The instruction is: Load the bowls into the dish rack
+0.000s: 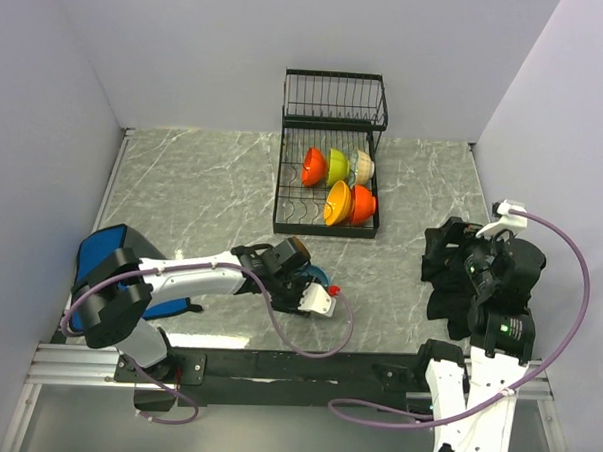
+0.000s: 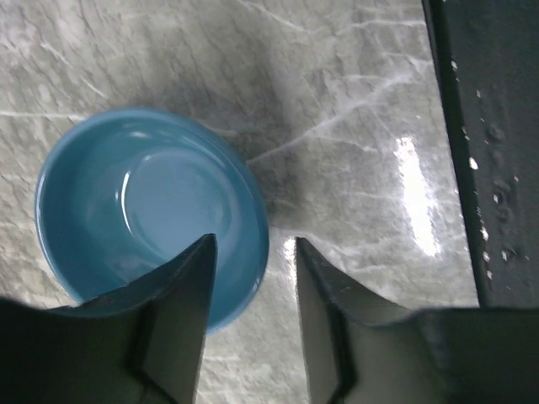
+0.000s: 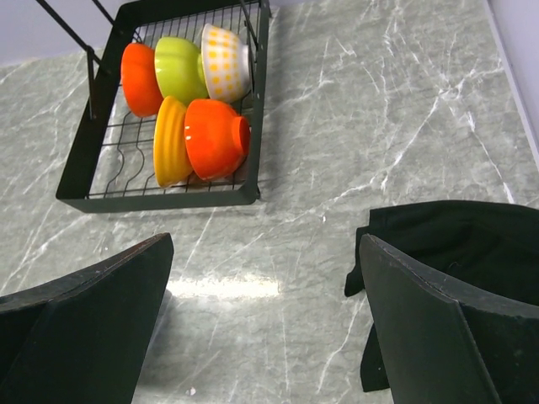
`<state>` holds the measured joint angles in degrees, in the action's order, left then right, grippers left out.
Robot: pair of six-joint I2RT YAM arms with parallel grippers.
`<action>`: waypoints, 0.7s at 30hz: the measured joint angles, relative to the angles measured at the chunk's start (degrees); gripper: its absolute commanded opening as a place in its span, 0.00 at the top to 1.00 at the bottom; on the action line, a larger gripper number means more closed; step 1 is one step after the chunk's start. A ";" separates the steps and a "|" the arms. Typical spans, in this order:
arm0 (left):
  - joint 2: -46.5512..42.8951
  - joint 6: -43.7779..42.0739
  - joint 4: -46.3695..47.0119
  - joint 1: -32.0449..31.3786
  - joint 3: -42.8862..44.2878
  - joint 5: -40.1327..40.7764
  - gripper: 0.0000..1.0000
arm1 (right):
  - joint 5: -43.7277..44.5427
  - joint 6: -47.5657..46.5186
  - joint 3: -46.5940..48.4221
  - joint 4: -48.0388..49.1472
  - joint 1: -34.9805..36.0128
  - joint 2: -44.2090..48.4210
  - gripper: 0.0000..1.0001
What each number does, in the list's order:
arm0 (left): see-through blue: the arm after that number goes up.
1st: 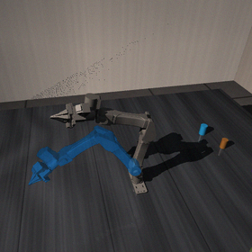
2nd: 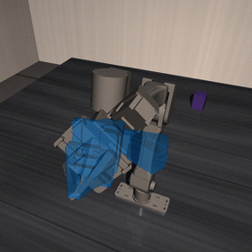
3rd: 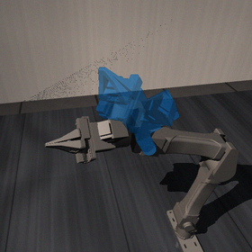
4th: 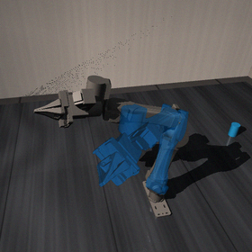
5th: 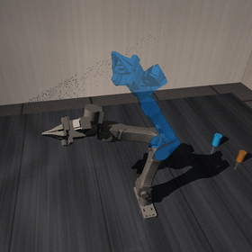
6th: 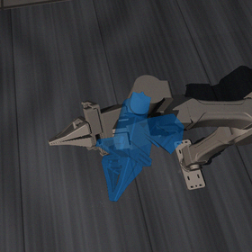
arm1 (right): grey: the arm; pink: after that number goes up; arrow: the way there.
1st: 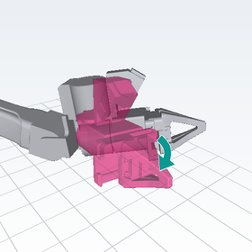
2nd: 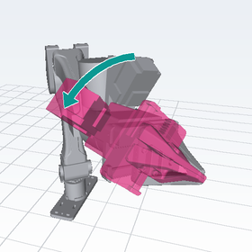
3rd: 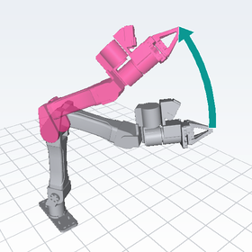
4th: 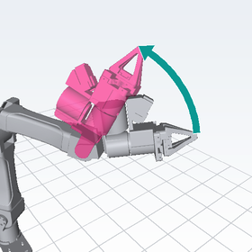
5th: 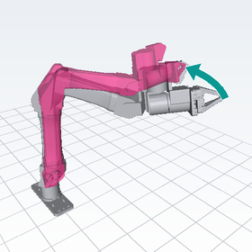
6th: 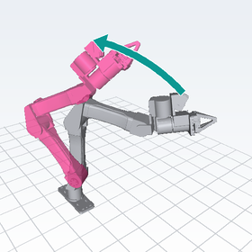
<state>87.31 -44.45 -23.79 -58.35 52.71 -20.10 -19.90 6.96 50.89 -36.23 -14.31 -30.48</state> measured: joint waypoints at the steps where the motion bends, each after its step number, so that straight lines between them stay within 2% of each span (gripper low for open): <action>1: 0.35 0.04 0.44 -0.11 0.00 0.09 0.58 | 0.13 -0.15 0.00 0.00 0.26 -0.02 0.00; 6: 2.43 0.42 2.38 -0.46 0.07 0.57 0.70 | 1.03 -0.74 0.04 0.07 1.68 -0.22 0.00; 10: 4.48 0.68 2.62 -0.57 0.70 0.74 0.94 | 1.46 -0.85 0.09 0.52 2.34 -1.05 0.00; 13: 4.81 0.90 1.77 -0.61 1.55 0.55 0.99 | 1.84 -0.90 0.09 0.72 2.45 -1.62 0.00; 17: 4.79 0.83 -2.16 0.00 3.96 0.22 0.99 | 2.08 -1.27 0.15 0.72 2.56 -2.32 0.00; 21: 4.46 1.88 -7.39 4.52 9.46 -2.99 0.99 | 2.12 -1.51 0.92 0.72 2.56 -3.67 0.00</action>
<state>91.77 -42.57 -31.18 -53.82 62.17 -23.09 -17.78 5.45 51.81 -35.51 -11.75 -34.15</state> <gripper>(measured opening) 0.050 0.996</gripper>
